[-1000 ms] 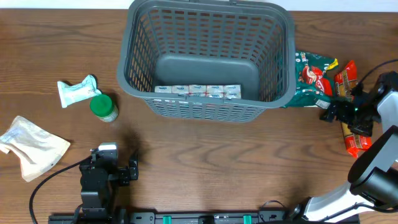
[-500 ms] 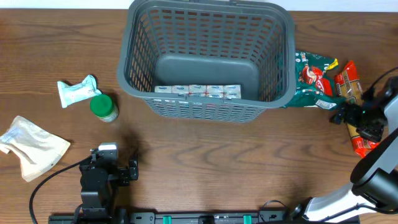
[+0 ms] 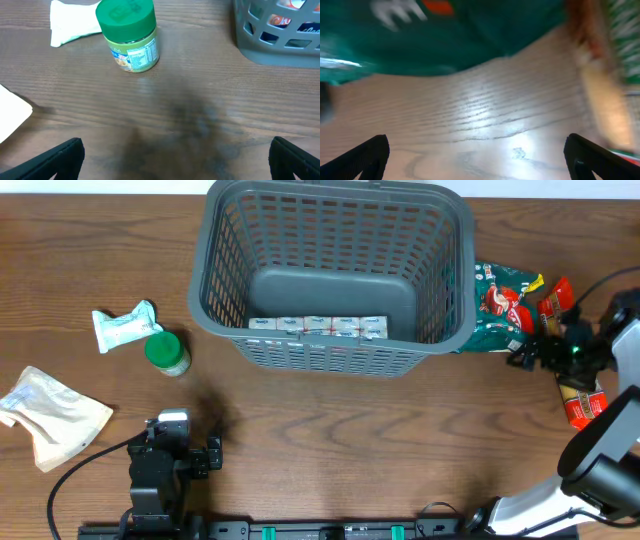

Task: Pack container
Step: 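Grasp the San Remo spaghetti pack with the right gripper and lift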

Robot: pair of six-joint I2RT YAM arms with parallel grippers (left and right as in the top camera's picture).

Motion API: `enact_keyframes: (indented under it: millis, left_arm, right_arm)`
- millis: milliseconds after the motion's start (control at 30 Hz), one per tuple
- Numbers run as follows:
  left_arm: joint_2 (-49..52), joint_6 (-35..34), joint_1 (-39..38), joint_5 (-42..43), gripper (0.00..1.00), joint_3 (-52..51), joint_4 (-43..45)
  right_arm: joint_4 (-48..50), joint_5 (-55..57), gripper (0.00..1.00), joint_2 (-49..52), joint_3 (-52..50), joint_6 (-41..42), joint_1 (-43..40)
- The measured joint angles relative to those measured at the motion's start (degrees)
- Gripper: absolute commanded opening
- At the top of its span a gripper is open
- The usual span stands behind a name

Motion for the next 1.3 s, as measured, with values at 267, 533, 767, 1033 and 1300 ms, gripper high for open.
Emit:
enact_keyframes:
  millis: [267,533,767,1033,1300]
  left_arm:
    - [0.0,0.0,0.0,0.0,0.99,0.0,0.0]
    - [0.0,0.0,0.0,0.0,0.99,0.0,0.0]
    - [0.0,0.0,0.0,0.0,0.99,0.0,0.0]
    - [0.0,0.0,0.0,0.0,0.99,0.0,0.0]
    - [0.0,0.0,0.0,0.0,0.99,0.0,0.0]
  right_arm:
    - [-0.2,7.1,0.99,-7.3,10.4,-1.4,0.0]
    - [3.1,14.4,0.99,-8.3,13.4,-7.5,0.0]
    - [3.9,14.9,0.99,-7.1,13.4,-12.8,0.0]
    - [3.1,14.7,0.99,1.2,13.4,-14.4,0.0]
    - [3.8,14.5,0.99,8.6,13.4,-14.4,-1.3]
